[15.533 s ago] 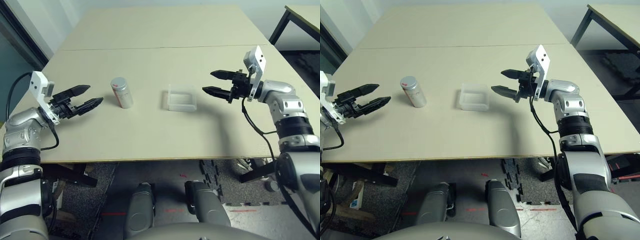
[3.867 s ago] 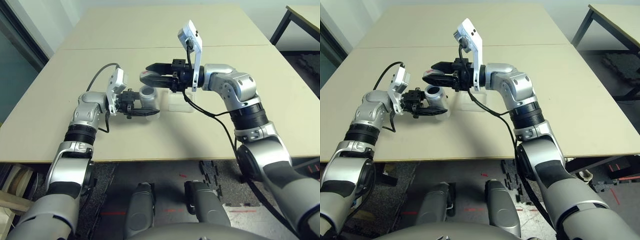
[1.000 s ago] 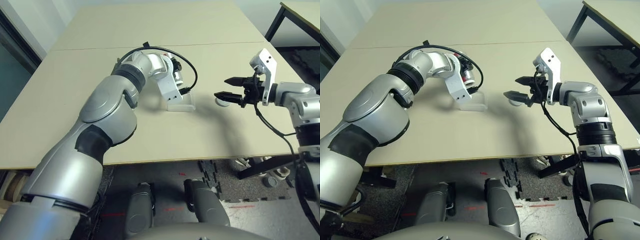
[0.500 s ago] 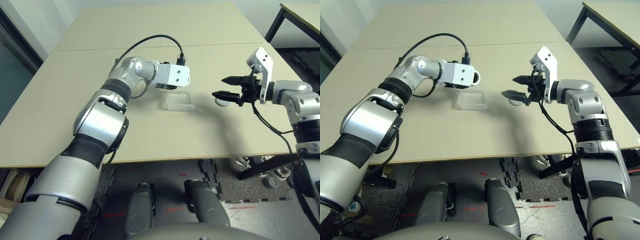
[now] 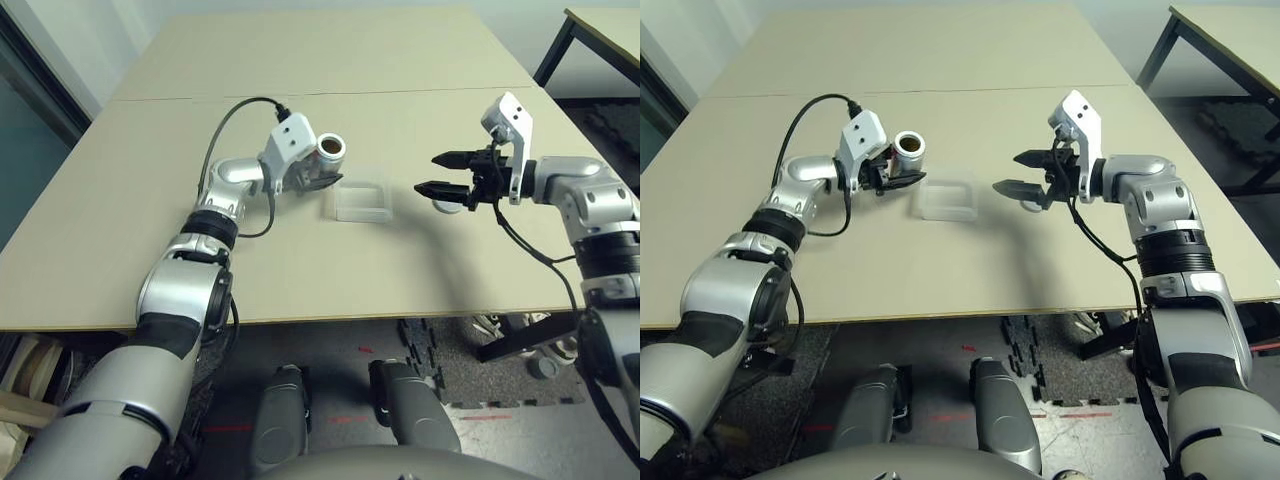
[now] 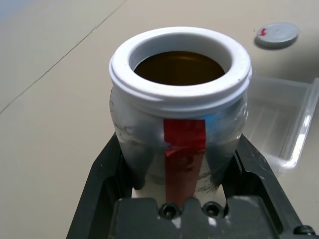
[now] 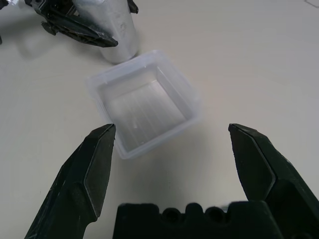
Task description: Pour the medicine from the bottle into the box.
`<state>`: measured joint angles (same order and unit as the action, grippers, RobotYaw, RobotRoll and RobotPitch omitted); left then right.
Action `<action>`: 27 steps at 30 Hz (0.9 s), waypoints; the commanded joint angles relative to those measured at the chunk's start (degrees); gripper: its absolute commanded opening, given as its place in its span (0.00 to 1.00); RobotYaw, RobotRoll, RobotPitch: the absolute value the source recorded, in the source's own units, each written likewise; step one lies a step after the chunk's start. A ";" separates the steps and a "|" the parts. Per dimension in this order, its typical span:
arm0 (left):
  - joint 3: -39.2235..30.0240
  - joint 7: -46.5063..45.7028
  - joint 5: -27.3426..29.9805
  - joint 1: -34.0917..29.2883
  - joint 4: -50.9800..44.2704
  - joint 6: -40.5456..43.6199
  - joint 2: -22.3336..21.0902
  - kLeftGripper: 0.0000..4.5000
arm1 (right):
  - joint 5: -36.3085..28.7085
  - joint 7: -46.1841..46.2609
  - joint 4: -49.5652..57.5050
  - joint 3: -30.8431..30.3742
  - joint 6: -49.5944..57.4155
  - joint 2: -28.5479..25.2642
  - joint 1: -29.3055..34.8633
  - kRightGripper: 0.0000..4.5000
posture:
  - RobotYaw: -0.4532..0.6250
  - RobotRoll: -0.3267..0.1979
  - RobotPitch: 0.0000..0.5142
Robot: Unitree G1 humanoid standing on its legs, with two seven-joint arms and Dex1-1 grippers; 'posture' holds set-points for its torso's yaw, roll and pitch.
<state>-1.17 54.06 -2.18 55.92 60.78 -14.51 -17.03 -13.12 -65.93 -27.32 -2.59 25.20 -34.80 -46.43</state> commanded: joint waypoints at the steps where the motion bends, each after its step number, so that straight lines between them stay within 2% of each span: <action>1: -1.71 -1.60 3.53 -2.50 -4.94 3.07 0.30 0.56 | 0.35 -0.60 -0.90 -0.68 -0.63 0.23 -0.84 1.00 | 0.34 0.62 0.24; 9: -1.23 -3.80 5.74 -7.44 -12.25 6.24 0.84 0.56 | 0.24 -0.80 -0.36 -0.56 -0.47 0.05 -0.51 1.00 | 0.33 0.62 0.24; 14: 1.14 -7.74 1.77 -4.74 -9.42 2.58 -1.07 0.56 | 0.34 -0.84 -0.58 -0.42 -0.65 -0.23 -0.52 1.00 | 0.32 0.62 0.24; 16: 4.19 -10.88 -2.61 -1.56 -7.42 -2.00 -2.24 0.56 | 0.33 -0.69 -0.49 -0.27 -0.62 -0.35 -0.46 1.00 | 0.32 0.62 0.24; 18: 9.99 -14.89 -10.28 2.69 -4.92 -7.51 -3.77 0.56 | 0.30 -0.62 -0.40 -0.14 -0.59 -0.49 -0.38 1.00 | 0.32 0.62 0.24; 20: 14.27 -17.51 -15.35 6.88 -1.47 -11.04 -4.24 0.56 | 0.25 -0.61 -0.31 -0.05 -0.56 -0.60 -0.28 1.00 | 0.32 0.62 0.24; 22: 21.38 -21.17 -23.66 12.93 3.07 -14.12 -4.30 0.56 | 0.30 -0.55 -0.61 0.03 -0.69 -0.68 -0.42 1.00 | 0.32 0.62 0.24; 24: 32.89 -25.72 -36.39 20.55 7.63 -16.79 -3.29 0.56 | 0.37 -0.33 -0.94 0.11 -0.89 -0.61 -0.66 1.00 | 0.32 0.62 0.23; 27: 44.74 -30.43 -48.12 27.00 12.32 -17.98 -0.47 0.56 | 0.34 0.08 -1.21 0.24 -1.19 -0.29 -0.76 1.00 | 0.32 0.62 0.23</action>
<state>38.19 25.72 -43.72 82.06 70.81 -31.37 -18.49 -12.71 -66.15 -27.65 -3.02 24.47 -34.97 -46.59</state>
